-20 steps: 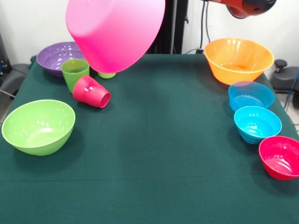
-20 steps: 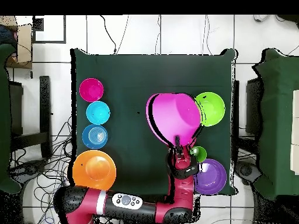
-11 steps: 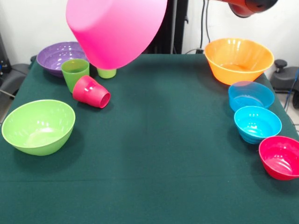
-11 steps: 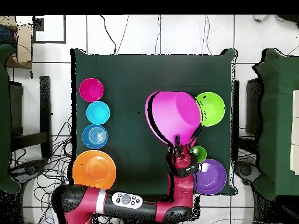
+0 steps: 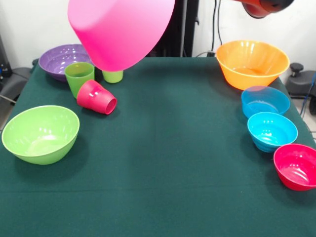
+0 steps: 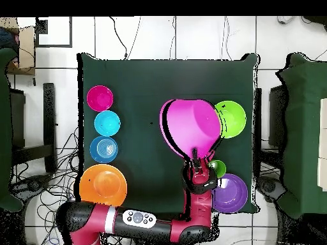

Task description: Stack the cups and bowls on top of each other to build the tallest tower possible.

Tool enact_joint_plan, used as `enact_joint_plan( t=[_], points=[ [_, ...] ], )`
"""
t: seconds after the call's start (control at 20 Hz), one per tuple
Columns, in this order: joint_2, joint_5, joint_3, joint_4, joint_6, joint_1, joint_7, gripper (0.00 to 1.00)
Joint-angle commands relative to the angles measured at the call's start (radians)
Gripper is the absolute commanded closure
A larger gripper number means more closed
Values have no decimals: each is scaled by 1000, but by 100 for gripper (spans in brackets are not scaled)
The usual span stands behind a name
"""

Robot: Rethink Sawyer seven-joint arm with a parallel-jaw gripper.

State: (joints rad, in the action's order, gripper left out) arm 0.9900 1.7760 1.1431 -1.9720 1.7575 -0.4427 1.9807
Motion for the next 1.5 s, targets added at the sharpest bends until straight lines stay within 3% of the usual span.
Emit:
enact_joint_plan(
  t=[0.05,0.3,0.35,1.05,1.5],
  points=[
    [1,-38,-117,179,33,16,-205,100],
    [3,-41,-113,178,35,18,-197,100],
    [4,-41,-113,178,35,18,-194,0],
    [-10,-43,-127,178,31,15,-166,0],
    [-11,-89,-109,169,23,25,-112,0]
  ],
)
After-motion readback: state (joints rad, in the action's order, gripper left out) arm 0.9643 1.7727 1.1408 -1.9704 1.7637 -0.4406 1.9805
